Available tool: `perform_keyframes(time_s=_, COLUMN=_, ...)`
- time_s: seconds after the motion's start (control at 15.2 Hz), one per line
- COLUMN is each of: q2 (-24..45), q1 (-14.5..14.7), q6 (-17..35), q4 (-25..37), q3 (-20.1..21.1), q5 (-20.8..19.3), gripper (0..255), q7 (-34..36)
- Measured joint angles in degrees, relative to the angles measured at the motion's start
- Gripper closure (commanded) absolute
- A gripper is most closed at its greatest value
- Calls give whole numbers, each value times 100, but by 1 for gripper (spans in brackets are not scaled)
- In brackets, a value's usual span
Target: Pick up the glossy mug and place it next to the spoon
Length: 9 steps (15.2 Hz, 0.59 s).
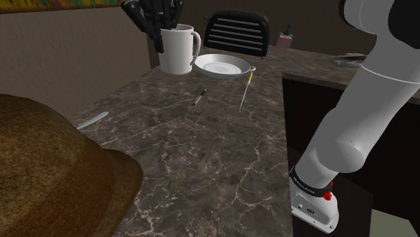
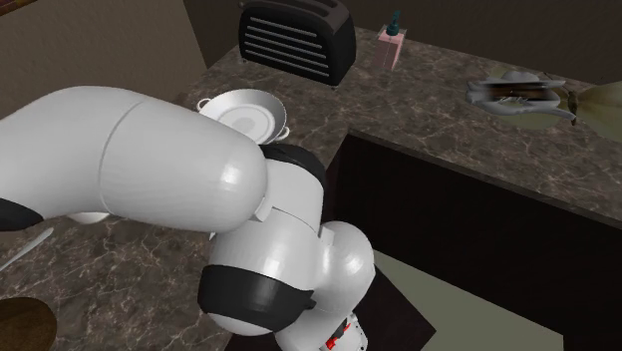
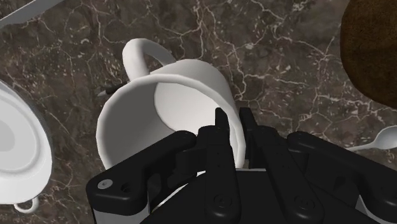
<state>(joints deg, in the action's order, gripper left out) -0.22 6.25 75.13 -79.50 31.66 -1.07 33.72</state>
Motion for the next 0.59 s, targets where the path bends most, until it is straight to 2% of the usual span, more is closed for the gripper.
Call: perform_keyframes(time_s=0.59, q2=-346, q1=-63, q6=781, q4=-1074, q3=-80, q5=170, gripper=255, q7=-125)
